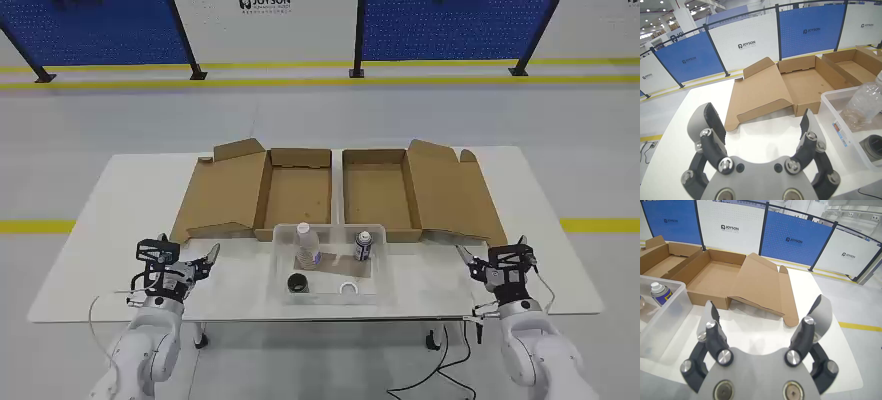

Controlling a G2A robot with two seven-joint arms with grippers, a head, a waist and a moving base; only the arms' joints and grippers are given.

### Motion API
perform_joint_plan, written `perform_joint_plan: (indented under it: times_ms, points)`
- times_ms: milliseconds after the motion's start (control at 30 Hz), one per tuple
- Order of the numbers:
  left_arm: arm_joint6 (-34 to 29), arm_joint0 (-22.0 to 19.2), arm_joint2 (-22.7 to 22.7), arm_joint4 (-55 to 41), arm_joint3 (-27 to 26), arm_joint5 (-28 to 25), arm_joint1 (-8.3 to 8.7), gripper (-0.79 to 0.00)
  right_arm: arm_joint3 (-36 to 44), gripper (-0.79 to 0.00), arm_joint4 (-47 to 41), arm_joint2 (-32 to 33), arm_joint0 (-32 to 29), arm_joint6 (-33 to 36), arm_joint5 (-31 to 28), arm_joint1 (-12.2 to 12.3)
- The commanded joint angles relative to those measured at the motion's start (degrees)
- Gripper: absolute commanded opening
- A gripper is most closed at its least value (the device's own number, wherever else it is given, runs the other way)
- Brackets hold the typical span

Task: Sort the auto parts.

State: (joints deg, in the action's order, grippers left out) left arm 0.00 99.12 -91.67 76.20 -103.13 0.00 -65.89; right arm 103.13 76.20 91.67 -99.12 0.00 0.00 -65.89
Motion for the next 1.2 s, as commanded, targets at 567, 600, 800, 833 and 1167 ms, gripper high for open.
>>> perform_joint_plan:
  times_ms: [567,600,800,833,1167]
  points:
    - [-5.9,-8.3,4.9,-0.9,-3.5,-6.1,-0.34,0.0,0.0,0.0,0.0,0.0,0.0,0.0,0.0,0.0]
    - [-6.7,-9.4,5.9,-1.1,-3.4,-6.2,-0.45,0.0,0.0,0.0,0.0,0.0,0.0,0.0,0.0,0.0]
    - [-10.1,-16.2,14.2,-0.3,-1.0,-7.2,-1.42,0.0,0.0,0.0,0.0,0.0,0.0,0.0,0.0,0.0]
    - [-10.3,-17.2,15.4,0.3,-0.2,-7.1,-1.6,0.0,0.0,0.0,0.0,0.0,0.0,0.0,0.0,0.0]
    - [-12.5,-23.7,24.4,-2.4,8.6,-5.6,-3.56,0.0,0.0,0.0,0.0,0.0,0.0,0.0,0.0,0.0]
